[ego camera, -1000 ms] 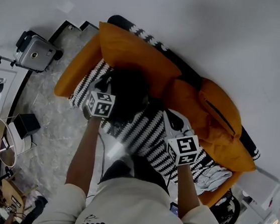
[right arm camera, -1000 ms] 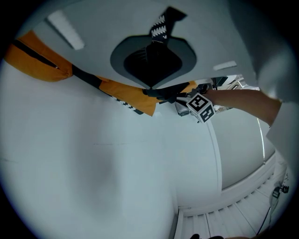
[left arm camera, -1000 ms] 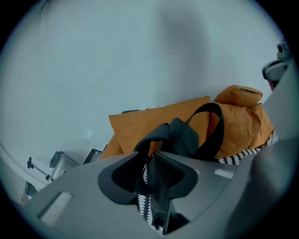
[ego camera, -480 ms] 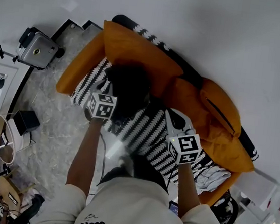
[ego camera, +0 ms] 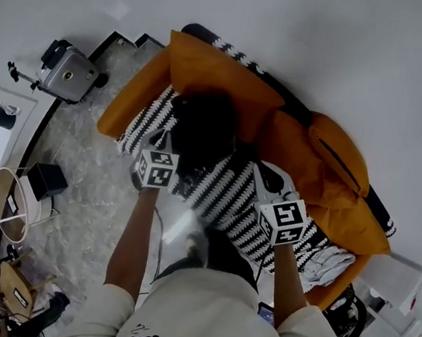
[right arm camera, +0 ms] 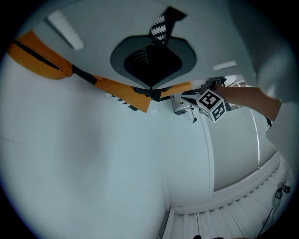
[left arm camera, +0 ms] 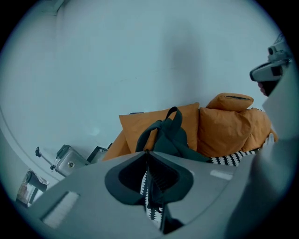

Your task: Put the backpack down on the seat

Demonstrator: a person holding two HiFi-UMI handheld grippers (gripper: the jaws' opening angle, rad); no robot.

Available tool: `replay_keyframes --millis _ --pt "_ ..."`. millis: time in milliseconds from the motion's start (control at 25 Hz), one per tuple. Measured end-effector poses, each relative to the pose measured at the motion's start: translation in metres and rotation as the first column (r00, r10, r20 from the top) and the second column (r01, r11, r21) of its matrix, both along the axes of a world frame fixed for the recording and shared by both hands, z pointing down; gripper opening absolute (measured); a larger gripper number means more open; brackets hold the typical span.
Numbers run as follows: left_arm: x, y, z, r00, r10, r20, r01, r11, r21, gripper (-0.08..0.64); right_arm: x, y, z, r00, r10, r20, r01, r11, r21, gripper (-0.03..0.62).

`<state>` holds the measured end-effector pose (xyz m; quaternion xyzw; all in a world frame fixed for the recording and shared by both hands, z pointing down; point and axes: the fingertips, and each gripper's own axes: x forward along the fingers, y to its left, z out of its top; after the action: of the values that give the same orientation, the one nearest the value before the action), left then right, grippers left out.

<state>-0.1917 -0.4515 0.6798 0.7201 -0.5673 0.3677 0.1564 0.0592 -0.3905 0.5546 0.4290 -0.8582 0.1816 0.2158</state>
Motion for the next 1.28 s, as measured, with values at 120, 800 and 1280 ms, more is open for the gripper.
replay_keyframes --millis 120,800,1280 --pt "-0.008 0.020 -0.009 1.000 -0.007 0.001 0.007 1.000 0.014 0.023 -0.004 0.014 -0.006 1.000 -0.001 0.004 0.001 1.000 0.015 0.003" --pt "-0.008 0.134 -0.090 0.999 0.052 -0.010 -0.050 0.985 0.164 0.012 -0.023 0.110 -0.062 0.999 -0.028 0.019 0.026 0.992 0.122 0.003" --pt "-0.011 0.219 -0.174 0.996 0.089 -0.029 -0.075 0.946 0.316 0.012 -0.031 0.183 -0.113 0.999 -0.039 0.025 0.032 0.973 0.227 0.002"
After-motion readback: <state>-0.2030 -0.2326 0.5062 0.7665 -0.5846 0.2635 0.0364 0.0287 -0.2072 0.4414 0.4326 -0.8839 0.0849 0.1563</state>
